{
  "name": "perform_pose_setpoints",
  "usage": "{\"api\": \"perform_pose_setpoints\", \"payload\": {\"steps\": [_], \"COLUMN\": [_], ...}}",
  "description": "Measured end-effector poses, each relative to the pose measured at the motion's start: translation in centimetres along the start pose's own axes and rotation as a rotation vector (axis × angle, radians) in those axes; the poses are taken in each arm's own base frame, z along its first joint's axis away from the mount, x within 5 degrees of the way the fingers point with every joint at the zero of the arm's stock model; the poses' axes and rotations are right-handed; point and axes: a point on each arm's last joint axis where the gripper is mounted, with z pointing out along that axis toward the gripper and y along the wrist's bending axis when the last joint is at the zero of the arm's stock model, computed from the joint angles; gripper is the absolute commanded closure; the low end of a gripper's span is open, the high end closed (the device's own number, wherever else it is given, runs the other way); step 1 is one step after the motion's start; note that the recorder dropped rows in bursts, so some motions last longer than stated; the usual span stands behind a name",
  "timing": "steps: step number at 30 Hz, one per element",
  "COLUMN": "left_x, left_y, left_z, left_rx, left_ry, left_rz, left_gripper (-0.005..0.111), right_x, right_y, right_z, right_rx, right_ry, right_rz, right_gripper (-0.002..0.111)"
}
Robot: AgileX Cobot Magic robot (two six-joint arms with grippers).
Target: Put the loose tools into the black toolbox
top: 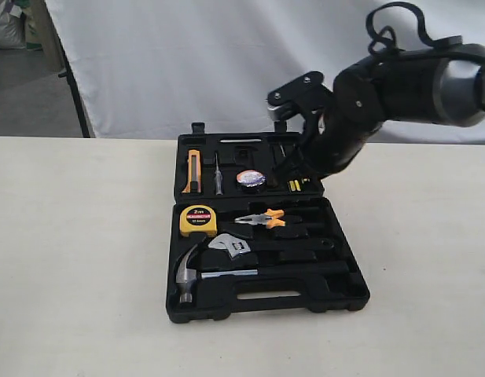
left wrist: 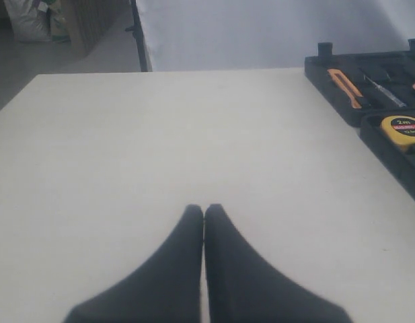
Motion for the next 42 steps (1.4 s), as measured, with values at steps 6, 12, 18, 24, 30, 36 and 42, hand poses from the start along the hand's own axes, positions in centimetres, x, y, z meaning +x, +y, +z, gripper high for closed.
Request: {"api": "perform_pose_setpoints", "payload": {"steps": [6, 12, 18, 24, 30, 36, 42], "left_x": [0.0, 0.0, 0.0, 0.0, 0.0, 0.0, 0.0], "left_y": [0.0, 0.0, 0.0, 0.0, 0.0, 0.0, 0.0], "left_z": [0.0, 0.0, 0.0, 0.0, 0.0, 0.0, 0.0], "left_rx": [0.0, 0.0, 0.0, 0.0, 0.0, 0.0, 0.0], "left_ry": [0.0, 0.0, 0.0, 0.0, 0.0, 0.0, 0.0], "left_rz": [0.0, 0.0, 0.0, 0.0, 0.0, 0.0, 0.0], "left_gripper": [0.106, 0.106, 0.106, 0.106, 0.106, 0.106, 0.106], "right_x": [3.9, 6.0, 7.0, 7.1, 6.9, 6.5, 6.5], "right_y": [-3.7, -4.2, -3.3, -2.9, -2.2, -1.4, -1.5], "right_z": [3.6, 6.9, 9.0, 9.2, 9.2, 9.1, 9.1], "right_rx": [0.035, 0.022, -0.021, -0.05, -0.075, -0.093, -0.092], "right_ry": [0.124, 0.18, 0.219, 0.227, 0.226, 0.214, 0.207], "right_rz": [0.134, 0.234, 0.337, 0.402, 0.429, 0.412, 0.434], "right_gripper": [0.109, 0.109, 0.109, 0.109, 0.109, 0.109, 0.109]}}
